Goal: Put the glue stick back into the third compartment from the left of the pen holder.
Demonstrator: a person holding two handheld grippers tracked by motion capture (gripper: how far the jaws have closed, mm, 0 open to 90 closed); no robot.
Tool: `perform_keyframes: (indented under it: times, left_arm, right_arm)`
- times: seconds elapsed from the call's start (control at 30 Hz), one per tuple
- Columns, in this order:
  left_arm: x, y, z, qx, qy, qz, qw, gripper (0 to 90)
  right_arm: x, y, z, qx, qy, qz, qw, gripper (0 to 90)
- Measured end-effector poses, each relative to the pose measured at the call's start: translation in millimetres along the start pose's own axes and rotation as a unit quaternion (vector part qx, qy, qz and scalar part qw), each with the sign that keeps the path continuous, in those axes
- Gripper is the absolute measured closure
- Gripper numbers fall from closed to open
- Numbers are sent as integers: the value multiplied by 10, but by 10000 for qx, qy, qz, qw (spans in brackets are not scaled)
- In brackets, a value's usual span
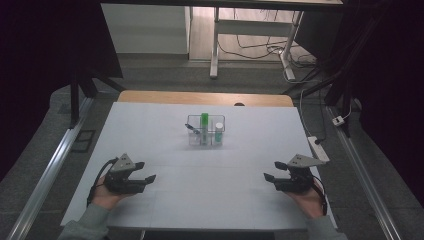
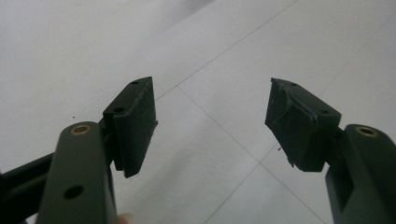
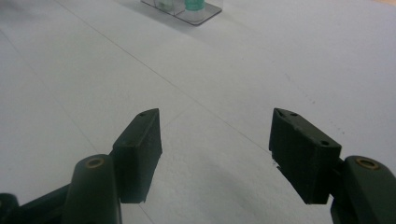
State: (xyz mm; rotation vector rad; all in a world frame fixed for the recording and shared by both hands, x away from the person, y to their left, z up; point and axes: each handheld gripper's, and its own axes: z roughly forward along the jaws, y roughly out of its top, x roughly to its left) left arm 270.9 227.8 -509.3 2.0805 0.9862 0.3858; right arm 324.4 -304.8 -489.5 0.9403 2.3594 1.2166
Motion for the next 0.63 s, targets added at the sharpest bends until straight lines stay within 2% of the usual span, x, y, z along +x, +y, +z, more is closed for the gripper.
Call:
perform_keyframes:
  times: [0.63]
  left_arm:
    - [7,-7,8,3,20,-1,10000,326]
  right_arm:
    - [27,5,34,29,-43,-106,9999,321]
